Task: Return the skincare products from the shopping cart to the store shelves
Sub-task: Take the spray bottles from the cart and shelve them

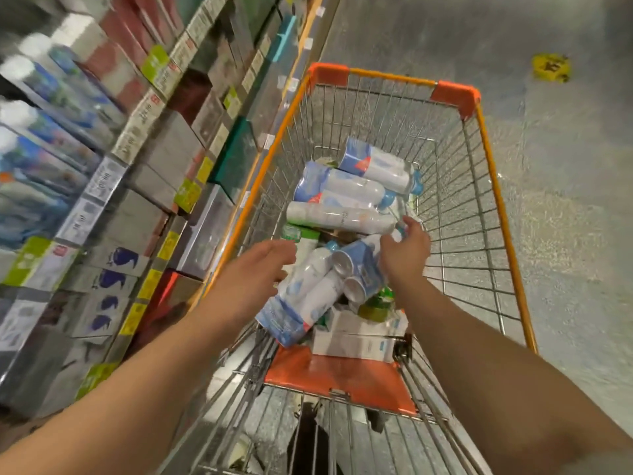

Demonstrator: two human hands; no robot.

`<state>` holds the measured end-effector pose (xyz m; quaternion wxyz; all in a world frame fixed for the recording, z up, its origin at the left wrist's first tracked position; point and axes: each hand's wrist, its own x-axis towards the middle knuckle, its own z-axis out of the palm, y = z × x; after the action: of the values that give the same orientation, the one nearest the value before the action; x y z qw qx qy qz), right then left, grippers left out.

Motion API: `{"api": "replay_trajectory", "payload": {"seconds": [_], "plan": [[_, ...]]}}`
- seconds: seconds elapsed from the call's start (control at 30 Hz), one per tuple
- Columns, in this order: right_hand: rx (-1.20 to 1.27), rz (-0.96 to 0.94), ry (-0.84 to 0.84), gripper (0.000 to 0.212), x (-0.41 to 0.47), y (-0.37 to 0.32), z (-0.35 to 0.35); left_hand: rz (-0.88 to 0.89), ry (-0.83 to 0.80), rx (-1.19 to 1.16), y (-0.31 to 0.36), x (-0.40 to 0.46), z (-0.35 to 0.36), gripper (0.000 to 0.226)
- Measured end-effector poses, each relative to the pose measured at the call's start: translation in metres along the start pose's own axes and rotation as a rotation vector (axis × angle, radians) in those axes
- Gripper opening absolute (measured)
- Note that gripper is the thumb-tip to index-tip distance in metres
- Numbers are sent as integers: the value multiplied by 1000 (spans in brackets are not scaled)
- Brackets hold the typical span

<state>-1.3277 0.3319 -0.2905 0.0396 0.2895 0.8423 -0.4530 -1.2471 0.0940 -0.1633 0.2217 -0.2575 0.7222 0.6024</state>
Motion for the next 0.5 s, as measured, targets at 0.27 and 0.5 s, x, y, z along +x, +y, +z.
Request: {"api": "replay_trajectory", "payload": {"seconds": [0.27,0.5], "plan": [[64,40,-225,58,31,25,22,-46,40,24,1,9,-2,29],[167,10,-185,33,14,7,12,-93,49,34,-10,9,1,12]]}}
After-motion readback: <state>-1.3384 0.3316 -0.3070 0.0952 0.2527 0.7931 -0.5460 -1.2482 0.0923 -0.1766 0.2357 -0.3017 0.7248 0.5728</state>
